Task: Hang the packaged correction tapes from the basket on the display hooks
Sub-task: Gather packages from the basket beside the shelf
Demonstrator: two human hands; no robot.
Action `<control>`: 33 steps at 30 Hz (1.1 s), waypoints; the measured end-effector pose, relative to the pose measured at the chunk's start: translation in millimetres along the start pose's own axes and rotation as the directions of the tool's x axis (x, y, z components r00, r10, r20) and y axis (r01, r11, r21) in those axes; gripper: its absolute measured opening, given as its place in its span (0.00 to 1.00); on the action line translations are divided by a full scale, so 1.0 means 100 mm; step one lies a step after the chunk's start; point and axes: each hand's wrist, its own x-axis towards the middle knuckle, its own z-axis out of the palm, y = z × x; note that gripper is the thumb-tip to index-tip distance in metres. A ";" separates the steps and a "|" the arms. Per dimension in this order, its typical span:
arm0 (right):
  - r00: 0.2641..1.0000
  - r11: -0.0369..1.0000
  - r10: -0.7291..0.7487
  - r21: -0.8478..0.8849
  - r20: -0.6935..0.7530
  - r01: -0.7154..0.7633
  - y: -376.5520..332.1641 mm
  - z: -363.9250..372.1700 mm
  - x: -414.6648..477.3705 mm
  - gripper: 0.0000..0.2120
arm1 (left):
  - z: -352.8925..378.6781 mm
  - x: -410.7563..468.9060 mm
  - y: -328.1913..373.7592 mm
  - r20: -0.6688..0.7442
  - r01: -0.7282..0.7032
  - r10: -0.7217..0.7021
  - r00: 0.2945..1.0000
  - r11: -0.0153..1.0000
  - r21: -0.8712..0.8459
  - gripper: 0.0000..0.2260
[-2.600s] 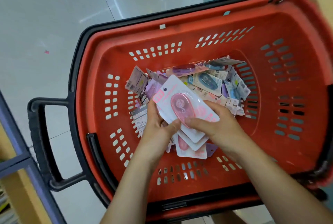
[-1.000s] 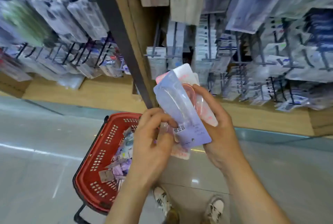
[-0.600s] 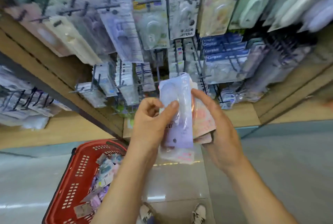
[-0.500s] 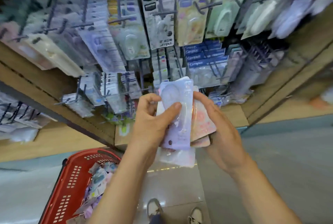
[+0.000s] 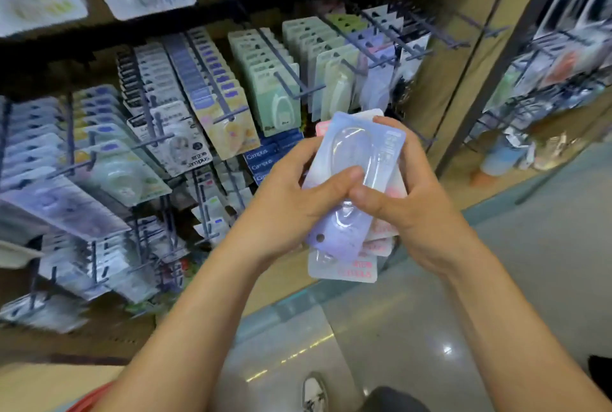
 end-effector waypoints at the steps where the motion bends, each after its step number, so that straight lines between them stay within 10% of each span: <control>1: 1.000 1.000 -0.008 0.000 0.005 0.008 -0.08 -0.06 0.01 0.29 | 0.03 0.05 0.06 0.064 -0.026 0.025 0.998 0.999 0.021 0.16; 6: 0.991 0.993 -0.121 -0.010 -0.053 0.121 -0.38 -0.41 0.07 0.26 | 0.24 0.26 0.43 0.215 -0.160 0.127 0.968 0.976 0.146 0.16; 11: 0.935 0.940 -0.322 0.061 -0.150 0.334 -0.69 -0.78 0.23 0.25 | 0.47 0.42 0.64 0.044 -0.201 0.197 0.979 0.940 0.275 0.15; 20: 0.893 0.894 -0.446 -0.066 -0.057 0.443 -1.23 -1.41 0.61 0.27 | 1.28 0.80 1.01 -0.341 -0.317 0.253 0.905 0.937 -0.145 0.06; 24: 0.864 0.832 -0.498 -0.244 0.068 0.498 -1.43 -1.60 0.75 0.24 | 1.22 0.92 1.27 -0.481 -0.427 0.403 0.779 0.902 0.063 0.08; 33: 0.811 0.702 -0.506 -0.405 0.295 0.586 -2.10 -1.67 1.04 0.16 | 0.63 0.97 2.25 -0.267 -0.461 0.693 0.670 0.670 0.581 0.11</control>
